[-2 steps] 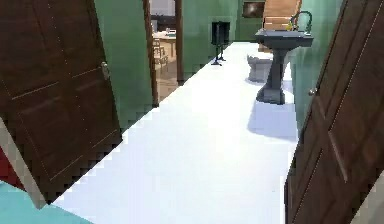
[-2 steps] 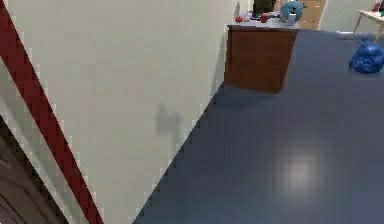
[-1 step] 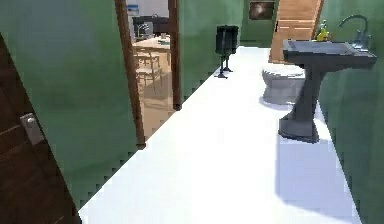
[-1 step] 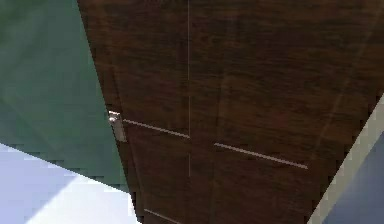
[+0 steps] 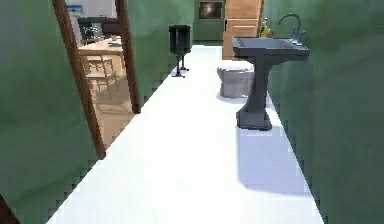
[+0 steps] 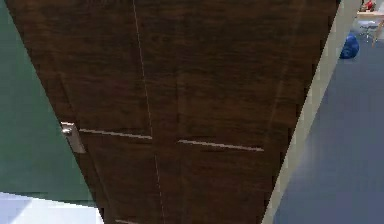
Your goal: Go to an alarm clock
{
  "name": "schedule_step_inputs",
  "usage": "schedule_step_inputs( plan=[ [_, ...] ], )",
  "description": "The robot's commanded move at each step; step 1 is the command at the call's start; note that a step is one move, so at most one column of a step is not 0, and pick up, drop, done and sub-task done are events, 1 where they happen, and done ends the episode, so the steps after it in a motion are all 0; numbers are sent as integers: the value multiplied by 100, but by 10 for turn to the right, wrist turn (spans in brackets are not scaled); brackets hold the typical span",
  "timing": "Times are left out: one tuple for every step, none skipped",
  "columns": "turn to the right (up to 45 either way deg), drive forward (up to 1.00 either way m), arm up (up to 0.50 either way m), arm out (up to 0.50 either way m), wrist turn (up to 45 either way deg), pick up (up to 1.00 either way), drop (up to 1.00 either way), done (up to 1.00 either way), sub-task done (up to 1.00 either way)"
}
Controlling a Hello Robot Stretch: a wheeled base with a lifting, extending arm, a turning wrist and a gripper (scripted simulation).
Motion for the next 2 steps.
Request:
schedule_step_inputs(
  plan=[
    [0, 20, 0, 0, 0, 0, 0, 0, 0],
    [-90, 0, 0, 0, 0, 0, 0, 0, 0]
  ],
)
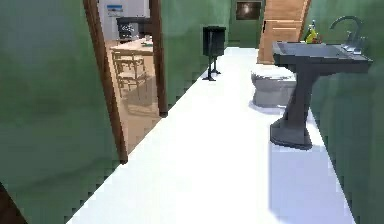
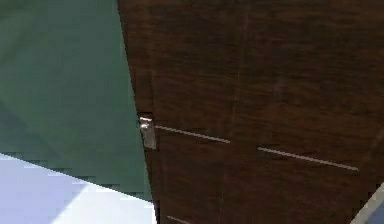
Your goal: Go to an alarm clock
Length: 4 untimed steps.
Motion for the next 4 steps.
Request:
schedule_step_inputs(
  plan=[
    [0, 100, 0, 0, 0, 0, 0, 0, 0],
    [-30, 0, 0, 0, 0, 0, 0, 0, 0],
    [210, 0, 0, 0, 0, 0, 0, 0, 0],
    [0, 60, 0, 0, 0, 0, 0, 0, 0]
  ],
)
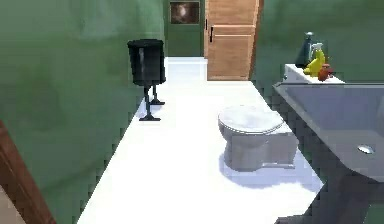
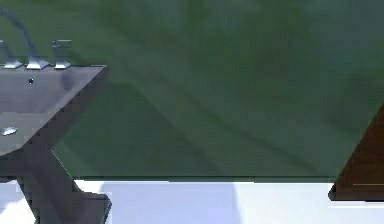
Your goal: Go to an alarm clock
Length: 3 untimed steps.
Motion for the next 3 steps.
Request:
schedule_step_inputs(
  plan=[
    [-450, 0, 0, 0, 0, 0, 0, 0, 0],
    [-390, 0, 0, 0, 0, 0, 0, 0, 0],
    [0, 20, 0, 0, 0, 0, 0, 0, 0]
  ],
)
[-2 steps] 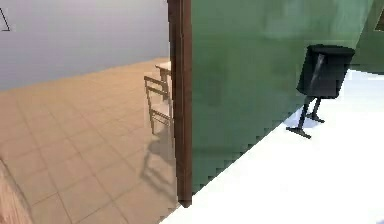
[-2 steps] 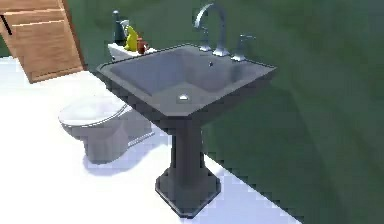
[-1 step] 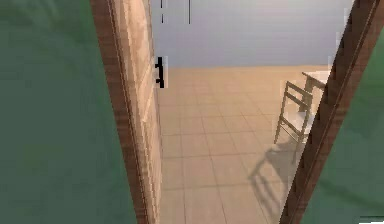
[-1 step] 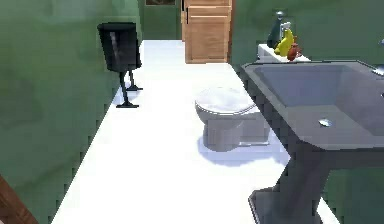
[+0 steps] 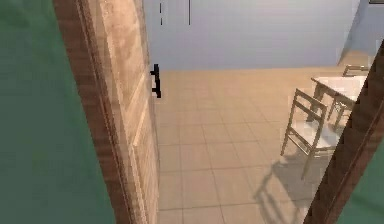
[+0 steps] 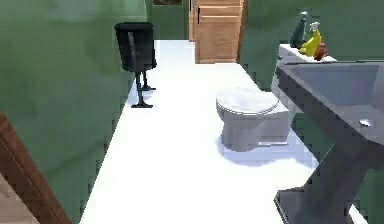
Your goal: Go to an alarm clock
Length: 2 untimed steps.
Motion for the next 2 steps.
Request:
schedule_step_inputs(
  plan=[
    [450, 0, 0, 0, 0, 0, 0, 0, 0],
    [420, 0, 0, 0, 0, 0, 0, 0, 0]
  ],
)
